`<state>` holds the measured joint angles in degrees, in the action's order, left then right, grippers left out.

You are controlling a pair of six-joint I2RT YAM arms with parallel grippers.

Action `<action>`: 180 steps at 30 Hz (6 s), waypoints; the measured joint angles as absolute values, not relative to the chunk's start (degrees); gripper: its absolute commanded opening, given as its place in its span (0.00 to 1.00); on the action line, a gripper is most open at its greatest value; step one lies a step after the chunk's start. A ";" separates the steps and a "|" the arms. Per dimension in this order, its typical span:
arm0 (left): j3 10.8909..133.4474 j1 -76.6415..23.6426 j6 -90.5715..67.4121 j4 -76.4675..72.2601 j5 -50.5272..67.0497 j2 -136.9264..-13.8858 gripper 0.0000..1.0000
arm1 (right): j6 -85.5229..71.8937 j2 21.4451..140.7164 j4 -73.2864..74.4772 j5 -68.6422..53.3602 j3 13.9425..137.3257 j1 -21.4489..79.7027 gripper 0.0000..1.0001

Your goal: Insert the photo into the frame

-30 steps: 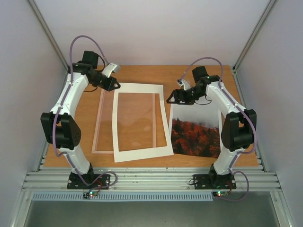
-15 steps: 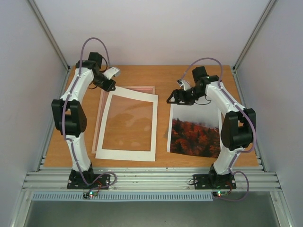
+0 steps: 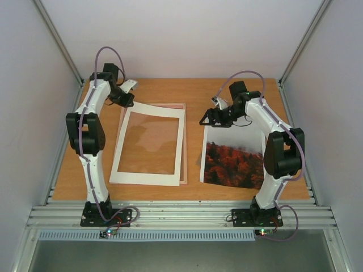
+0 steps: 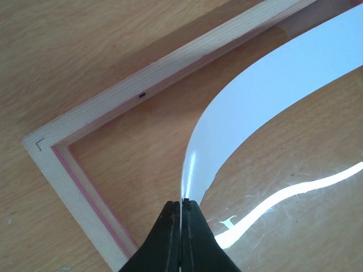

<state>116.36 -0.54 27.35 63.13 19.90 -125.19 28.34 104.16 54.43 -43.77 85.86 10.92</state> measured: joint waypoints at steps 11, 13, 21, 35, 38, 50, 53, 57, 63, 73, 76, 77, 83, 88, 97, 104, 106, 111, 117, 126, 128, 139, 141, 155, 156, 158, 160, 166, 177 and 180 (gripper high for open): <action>116.38 -0.62 19.66 60.12 16.80 -126.74 0.00 | 28.34 104.42 54.41 -43.79 85.86 10.92 0.89; 116.16 -0.25 18.09 59.53 16.43 -126.74 0.00 | 28.34 104.42 54.41 -43.79 85.86 10.92 0.89; 113.82 1.32 16.53 58.11 17.47 -126.69 0.00 | 28.34 104.55 54.37 -43.97 85.86 10.92 0.89; 115.57 0.99 22.92 59.59 21.19 -126.69 0.00 | 28.08 105.30 53.93 -44.82 85.86 10.92 0.89; 115.63 0.60 23.83 59.94 21.23 -126.69 0.00 | 28.05 105.30 53.87 -44.84 85.86 10.92 0.89; 117.14 0.51 28.01 62.61 20.25 -126.37 0.00 | 28.05 105.30 53.39 -44.82 85.86 10.92 0.89; 117.47 0.51 28.88 63.02 20.27 -126.30 0.00 | 28.05 105.30 53.36 -44.82 85.86 10.92 0.89; 117.69 -0.03 28.77 63.75 21.08 -126.28 0.00 | 28.05 105.30 53.36 -44.82 85.86 10.92 0.89; 114.65 -1.91 26.59 62.94 21.43 -125.49 0.00 | 28.05 105.30 53.34 -44.82 85.86 10.92 0.89; 111.13 -2.15 25.71 60.53 18.90 -124.84 0.42 | 28.05 105.30 53.36 -44.82 85.86 10.92 0.89; 110.72 -2.26 25.15 60.14 17.06 -124.55 0.59 | 28.05 105.30 53.34 -44.82 85.86 10.92 0.89; 110.19 -2.28 25.04 59.92 16.36 -124.14 0.64 | 28.05 105.30 53.34 -44.82 85.86 10.92 0.89; 106.10 -2.28 26.09 58.00 11.84 -119.04 0.91 | 28.05 105.30 53.28 -44.82 85.86 10.92 0.88; 104.01 -2.00 26.81 56.18 8.67 -115.52 0.99 | 28.05 105.43 53.12 -44.82 85.86 10.94 0.87; 103.59 -1.04 26.13 55.02 8.27 -115.28 0.98 | 28.25 106.24 53.23 -44.51 85.89 11.31 0.86; 101.03 -4.16 24.62 53.30 11.60 -112.62 0.97 | 31.77 106.15 56.93 -42.37 86.02 9.52 0.86; 100.49 -7.14 23.09 52.64 12.88 -111.48 0.97 | 33.10 105.62 58.35 -41.60 85.76 7.51 0.86; 99.57 -15.79 18.31 50.30 16.32 -110.19 0.95 | 37.32 101.62 63.24 -39.18 83.55 -1.45 0.86; 99.07 -26.83 11.88 46.57 18.85 -110.32 0.82 | 42.54 98.63 70.72 -37.52 82.59 -14.00 0.84; 77.21 -36.99 25.28 39.40 28.16 -103.63 0.79 | 53.43 94.02 81.17 -33.52 78.85 -25.96 0.82; 71.37 -38.37 33.65 39.99 30.28 -99.68 0.78 | 55.46 92.60 82.48 -33.12 77.95 -26.04 0.82; 57.91 -51.29 57.43 24.43 24.62 -92.75 0.61 | 57.58 91.50 83.35 -35.16 75.68 -26.02 0.81; 57.30 -53.25 58.78 21.39 22.90 -93.06 0.60 | 57.60 91.20 83.37 -35.40 75.20 -26.04 0.80; 55.70 -60.51 64.07 12.51 15.92 -98.30 0.59 | 58.43 89.25 82.89 -36.64 71.70 -26.04 0.80; 55.70 -60.86 64.36 12.36 15.22 -98.72 0.59 | 58.59 89.25 82.89 -36.71 71.70 -26.04 0.80; 55.70 -61.49 65.01 11.64 13.32 -99.92 0.59 | 59.00 89.25 82.81 -36.95 71.70 -26.04 0.80; 55.68 -61.89 65.41 10.90 11.73 -101.19 0.58 | 59.37 89.27 82.74 -36.99 71.70 -26.04 0.80; 54.83 -63.26 68.05 7.09 7.22 -102.65 0.49 | 61.47 89.25 82.76 -36.97 71.70 -26.06 0.80; 54.06 -63.99 68.90 -0.16 2.63 -104.55 0.01 | 64.62 89.27 83.55 -37.60 72.58 -26.81 0.79; 54.11 -63.81 67.55 1.37 5.39 -103.22 0.00 | 65.19 89.27 84.20 -39.13 75.57 -26.89 0.80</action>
